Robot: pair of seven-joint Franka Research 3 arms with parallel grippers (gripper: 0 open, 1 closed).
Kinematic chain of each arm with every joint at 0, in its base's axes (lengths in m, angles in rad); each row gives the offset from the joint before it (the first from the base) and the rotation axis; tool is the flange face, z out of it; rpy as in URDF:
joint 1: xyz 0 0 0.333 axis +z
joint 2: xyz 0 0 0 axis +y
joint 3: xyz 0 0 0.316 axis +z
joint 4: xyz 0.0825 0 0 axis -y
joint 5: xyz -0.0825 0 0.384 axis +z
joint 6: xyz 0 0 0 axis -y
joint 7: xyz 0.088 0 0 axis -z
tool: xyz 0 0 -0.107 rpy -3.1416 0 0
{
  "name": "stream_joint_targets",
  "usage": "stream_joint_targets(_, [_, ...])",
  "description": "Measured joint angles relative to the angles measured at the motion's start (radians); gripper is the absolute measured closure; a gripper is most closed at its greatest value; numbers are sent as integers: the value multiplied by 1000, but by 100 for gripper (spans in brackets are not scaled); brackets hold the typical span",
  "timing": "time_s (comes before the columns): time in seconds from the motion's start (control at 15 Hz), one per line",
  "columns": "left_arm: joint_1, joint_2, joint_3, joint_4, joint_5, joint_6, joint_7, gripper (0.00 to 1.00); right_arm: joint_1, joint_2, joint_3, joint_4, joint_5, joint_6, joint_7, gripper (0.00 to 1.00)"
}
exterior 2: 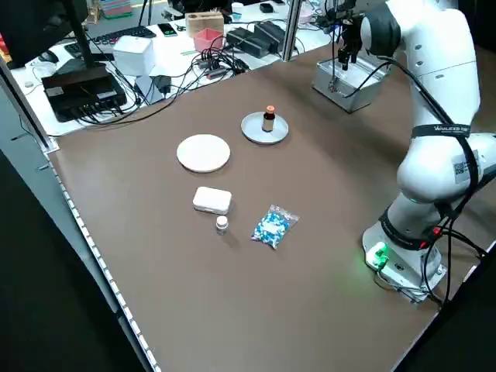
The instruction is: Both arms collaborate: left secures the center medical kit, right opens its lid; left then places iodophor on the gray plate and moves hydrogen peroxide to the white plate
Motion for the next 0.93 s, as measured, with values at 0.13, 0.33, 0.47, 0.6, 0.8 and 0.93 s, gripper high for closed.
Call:
stream_joint_targets(0.13, [-2,5,0,0,8,30,33,35,0,0,0,1,0,1,0,1])
stream_joint_targets(0.33, [-10,9,1,0,66,66,53,35,0,0,0,1,0,3,0,1])
stream_joint_targets(0.47, [-38,13,17,0,112,91,53,35,0,0,0,1,0,3,0,1])
stream_joint_targets(0.6, [-84,15,65,0,123,114,53,35,0,0,0,1,0,4,0,1])
stream_joint_targets(0.8, [-163,19,153,-1,124,148,53,35,0,0,-1,1,0,4,0,1])
stream_joint_targets(0.93, [-215,37,208,-2,124,185,53,36,0,0,-1,1,0,4,0,1])
